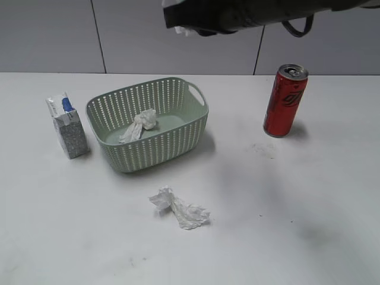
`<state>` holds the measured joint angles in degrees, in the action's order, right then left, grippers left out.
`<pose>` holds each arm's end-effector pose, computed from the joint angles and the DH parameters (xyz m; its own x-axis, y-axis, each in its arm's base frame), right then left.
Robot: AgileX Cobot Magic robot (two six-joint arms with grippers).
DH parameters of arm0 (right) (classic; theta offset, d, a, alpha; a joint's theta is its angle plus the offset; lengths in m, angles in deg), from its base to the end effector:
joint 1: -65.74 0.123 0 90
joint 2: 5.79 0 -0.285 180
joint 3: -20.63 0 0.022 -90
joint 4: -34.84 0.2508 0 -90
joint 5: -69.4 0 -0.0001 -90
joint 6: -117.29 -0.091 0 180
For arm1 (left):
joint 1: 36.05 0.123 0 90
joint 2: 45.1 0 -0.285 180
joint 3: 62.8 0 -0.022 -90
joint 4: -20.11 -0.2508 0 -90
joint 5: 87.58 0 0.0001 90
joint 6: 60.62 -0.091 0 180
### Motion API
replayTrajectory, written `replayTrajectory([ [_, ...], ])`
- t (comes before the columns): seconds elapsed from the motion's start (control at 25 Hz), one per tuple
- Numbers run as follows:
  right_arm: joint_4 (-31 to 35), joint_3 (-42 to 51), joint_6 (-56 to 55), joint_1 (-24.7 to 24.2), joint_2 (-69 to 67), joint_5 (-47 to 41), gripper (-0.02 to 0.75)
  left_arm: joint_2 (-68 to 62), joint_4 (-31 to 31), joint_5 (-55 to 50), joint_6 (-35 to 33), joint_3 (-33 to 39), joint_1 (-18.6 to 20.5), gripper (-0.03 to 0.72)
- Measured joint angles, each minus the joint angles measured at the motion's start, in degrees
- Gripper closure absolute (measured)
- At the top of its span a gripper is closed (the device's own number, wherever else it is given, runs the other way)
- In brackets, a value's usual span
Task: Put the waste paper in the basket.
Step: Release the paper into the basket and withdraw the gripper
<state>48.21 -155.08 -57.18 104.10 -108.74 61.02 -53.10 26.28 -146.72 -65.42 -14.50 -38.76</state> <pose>0.3055 0.2457 0.3083 -0.4196 -0.1613 -0.8933 -0.5932 0.7936 0.1354 -0.0043 -0.0082 0.2813 -0.4229 0.0483 -0.9049 0.1425 0.9897 -0.0137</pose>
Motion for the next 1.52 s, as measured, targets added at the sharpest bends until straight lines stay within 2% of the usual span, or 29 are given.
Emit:
replayTrajectory([
  [0.2, -0.3, 0.0, 0.1, 3.5, -6.0, 16.2, 0.745, 0.0, 0.0, 0.0, 0.0, 0.0, 0.0, 0.097],
  [0.36, -3.3, 0.0, 0.2, 4.8, -13.8, 26.9, 0.745, 0.0, 0.0, 0.0, 0.0, 0.0, 0.0, 0.097],
  [0.48, -3.8, 0.0, 0.2, 4.8, -19.0, 30.1, 0.741, 0.0, 0.0, 0.0, 0.0, 0.0, 0.0, 0.097],
  [0.56, -3.9, 0.0, 0.2, 4.8, -21.6, 30.1, 0.712, 0.0, 0.0, 0.0, 0.0, 0.0, 0.0, 0.097],
  [0.68, -4.0, 0.0, 0.2, 4.8, -24.6, 29.1, 0.567, 0.0, 0.0, 0.0, 0.0, 0.0, 0.0, 0.097],
  [0.84, -4.0, 0.0, 0.2, 4.8, -25.6, 28.8, 0.202, 0.0, 0.0, 0.0, 0.0, 0.0, 0.0, 0.097],
  [0.88, -4.0, 0.0, 0.2, 4.8, -25.6, 28.8, 0.146, 0.0, 0.0, 0.0, 0.0, 0.0, 0.0, 0.097],
  [0.92, -4.0, 0.0, 0.2, 4.8, -25.6, 28.9, 0.124, 0.0, 0.0, 0.0, 0.0, 0.0, 0.0, 0.097],
  [1.24, -4.0, 0.0, 0.2, 4.8, -25.2, 27.2, 0.113, 0.0, 0.0, 0.0, 0.0, 0.0, 0.0, 0.097],
  [1.52, -3.8, 0.0, 0.2, 5.0, -15.8, 10.2, 0.125, 0.0, 0.0, 0.0, 0.0, 0.0, 0.0, 0.097],
])
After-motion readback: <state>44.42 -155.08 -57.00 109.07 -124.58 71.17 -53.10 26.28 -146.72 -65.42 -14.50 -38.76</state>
